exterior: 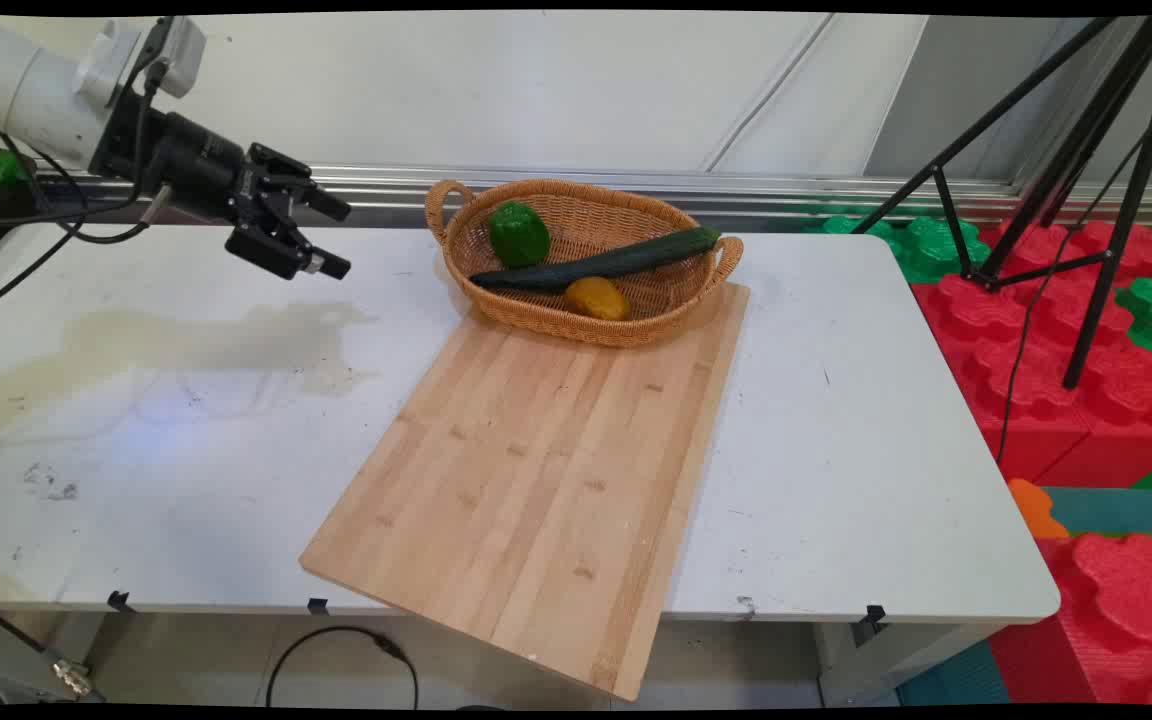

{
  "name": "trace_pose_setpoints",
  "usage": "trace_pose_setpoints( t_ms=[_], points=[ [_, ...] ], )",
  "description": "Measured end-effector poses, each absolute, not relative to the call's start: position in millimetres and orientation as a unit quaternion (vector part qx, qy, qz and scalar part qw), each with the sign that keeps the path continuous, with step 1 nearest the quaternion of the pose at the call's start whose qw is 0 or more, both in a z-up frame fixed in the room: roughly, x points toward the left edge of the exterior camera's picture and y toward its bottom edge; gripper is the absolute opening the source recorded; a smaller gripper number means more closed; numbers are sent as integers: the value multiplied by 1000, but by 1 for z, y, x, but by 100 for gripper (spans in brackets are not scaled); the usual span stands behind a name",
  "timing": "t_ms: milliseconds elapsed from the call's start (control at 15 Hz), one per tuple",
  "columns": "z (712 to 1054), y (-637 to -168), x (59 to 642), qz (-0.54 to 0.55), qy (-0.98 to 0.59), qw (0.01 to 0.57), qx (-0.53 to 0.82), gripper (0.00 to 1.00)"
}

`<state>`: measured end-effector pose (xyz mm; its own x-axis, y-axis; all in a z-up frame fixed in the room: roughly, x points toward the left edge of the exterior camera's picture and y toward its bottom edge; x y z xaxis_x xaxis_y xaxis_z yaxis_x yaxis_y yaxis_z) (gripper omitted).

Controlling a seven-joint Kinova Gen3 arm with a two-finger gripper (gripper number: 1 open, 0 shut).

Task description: Pick up the cucumber from the vegetable basket

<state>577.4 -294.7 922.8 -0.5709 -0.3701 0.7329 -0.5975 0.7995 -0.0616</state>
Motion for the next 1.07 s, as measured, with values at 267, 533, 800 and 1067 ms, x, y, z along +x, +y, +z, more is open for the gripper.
trace_pose_setpoints(
  t_ms=[267,533,800,1067],
  points=[
    [929,-308,566,163,-868,381,272,100],
    [936,-328,544,174,-868,391,251,100],
    [939,-353,513,181,-867,401,232,100],
    [935,-376,484,183,-867,405,225,100]
  ],
)
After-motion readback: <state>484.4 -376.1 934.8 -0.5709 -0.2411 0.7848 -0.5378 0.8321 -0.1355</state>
